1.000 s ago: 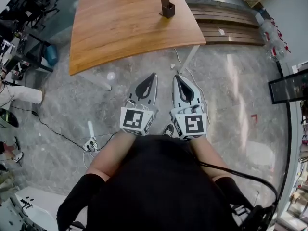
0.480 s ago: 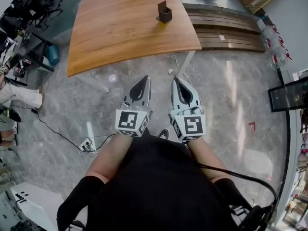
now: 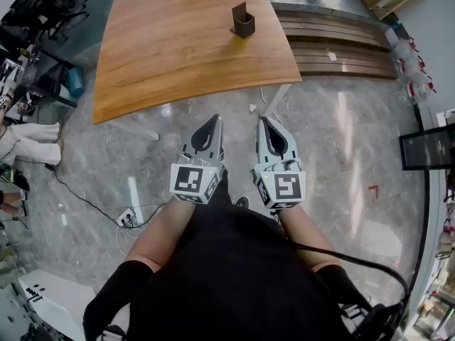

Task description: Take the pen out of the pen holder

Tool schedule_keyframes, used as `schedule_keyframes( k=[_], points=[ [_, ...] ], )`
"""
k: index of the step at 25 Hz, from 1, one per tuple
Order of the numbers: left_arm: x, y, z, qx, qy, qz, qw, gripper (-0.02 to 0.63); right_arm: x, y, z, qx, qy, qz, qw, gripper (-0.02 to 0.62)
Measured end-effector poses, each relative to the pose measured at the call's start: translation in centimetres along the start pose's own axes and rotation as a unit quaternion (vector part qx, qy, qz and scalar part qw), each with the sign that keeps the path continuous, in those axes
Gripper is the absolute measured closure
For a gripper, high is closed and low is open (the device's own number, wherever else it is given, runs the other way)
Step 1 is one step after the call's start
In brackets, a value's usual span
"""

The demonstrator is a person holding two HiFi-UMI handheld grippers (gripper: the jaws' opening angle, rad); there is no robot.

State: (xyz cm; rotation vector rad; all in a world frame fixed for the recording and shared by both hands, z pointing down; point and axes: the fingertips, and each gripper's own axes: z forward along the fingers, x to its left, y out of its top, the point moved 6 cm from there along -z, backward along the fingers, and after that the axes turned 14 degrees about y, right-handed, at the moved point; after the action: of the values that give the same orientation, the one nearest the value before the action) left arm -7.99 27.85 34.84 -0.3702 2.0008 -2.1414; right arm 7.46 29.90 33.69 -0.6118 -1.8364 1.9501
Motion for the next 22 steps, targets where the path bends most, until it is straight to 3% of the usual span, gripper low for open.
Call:
schedule_keyframes(
  k=[13, 22],
  points=[
    [6.4, 0.3, 19.9, 0.015, -0.026, -0.018, 0.9994, 0.606, -9.8, 0.4, 17.1, 0.022, -0.007, -0.003, 1.0, 0.581],
    [11.1, 1.3, 30.1, 0.027, -0.061, -0.015, 0.9977, 0.606, -14.8, 1.2, 27.6, 0.031, -0.038, -0.002, 0.999, 0.581]
  ],
)
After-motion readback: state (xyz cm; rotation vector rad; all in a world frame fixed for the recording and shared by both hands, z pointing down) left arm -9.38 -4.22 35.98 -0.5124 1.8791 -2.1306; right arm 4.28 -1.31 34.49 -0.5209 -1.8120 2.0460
